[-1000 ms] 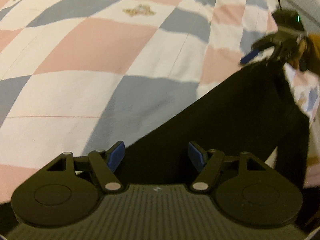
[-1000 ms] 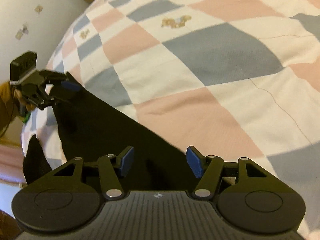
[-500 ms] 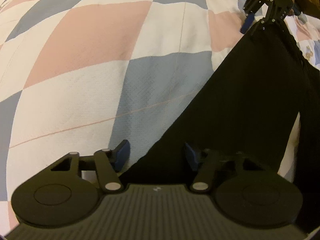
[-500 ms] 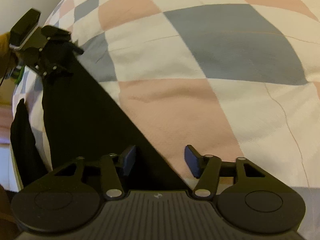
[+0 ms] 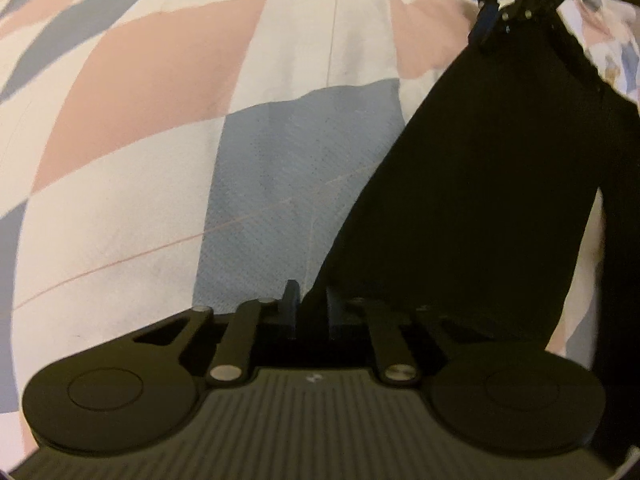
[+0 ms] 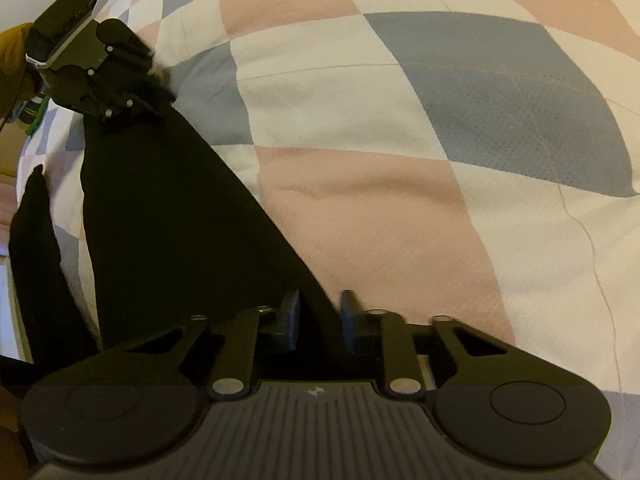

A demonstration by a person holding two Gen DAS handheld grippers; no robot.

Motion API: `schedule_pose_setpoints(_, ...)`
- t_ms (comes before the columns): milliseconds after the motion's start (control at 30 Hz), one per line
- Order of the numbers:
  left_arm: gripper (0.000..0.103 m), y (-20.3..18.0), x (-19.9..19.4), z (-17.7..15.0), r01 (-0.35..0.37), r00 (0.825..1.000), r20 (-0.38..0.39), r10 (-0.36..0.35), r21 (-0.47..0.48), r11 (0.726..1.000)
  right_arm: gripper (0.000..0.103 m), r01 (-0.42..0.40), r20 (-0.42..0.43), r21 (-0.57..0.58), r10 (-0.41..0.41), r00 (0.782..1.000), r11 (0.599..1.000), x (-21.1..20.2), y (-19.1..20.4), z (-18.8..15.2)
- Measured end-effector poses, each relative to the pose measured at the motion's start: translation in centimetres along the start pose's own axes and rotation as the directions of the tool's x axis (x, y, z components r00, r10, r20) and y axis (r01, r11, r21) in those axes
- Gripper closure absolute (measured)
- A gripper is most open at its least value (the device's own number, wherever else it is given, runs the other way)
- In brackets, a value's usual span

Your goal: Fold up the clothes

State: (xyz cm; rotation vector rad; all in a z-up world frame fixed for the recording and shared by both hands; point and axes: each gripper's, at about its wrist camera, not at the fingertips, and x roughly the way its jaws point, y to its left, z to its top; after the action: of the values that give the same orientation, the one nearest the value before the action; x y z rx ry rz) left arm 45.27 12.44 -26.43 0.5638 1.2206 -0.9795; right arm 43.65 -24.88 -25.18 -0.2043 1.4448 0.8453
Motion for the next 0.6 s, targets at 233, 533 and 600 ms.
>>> schedule_pose_setpoints(233, 0.1, -2.4, -2.2, -1.0, -0.103, 0.992, 0.065, 0.105, -0.022, 0.994, 0.096, 0.115, 0.06, -0.076, -0.111, 0.992, 0.99, -1.4, 3.0, -1.1)
schedule_pose_setpoints(533, 0.101, -8.1, -8.5, -4.3, -0.189, 0.961, 0.178, 0.213, -0.144, 0.971, 0.096, 0.259, 0.21, -0.139, -0.227, 0.951, 0.956, -5.4, 9.2, -4.5)
schedule_pose_setpoints(600, 0.101, -10.2, -10.1, -5.2, -0.212, 0.948, 0.201, 0.245, -0.173, 0.962, 0.096, 0.296, 0.24, -0.162, -0.254, 0.937, 0.941, -6.4, 11.3, -5.7)
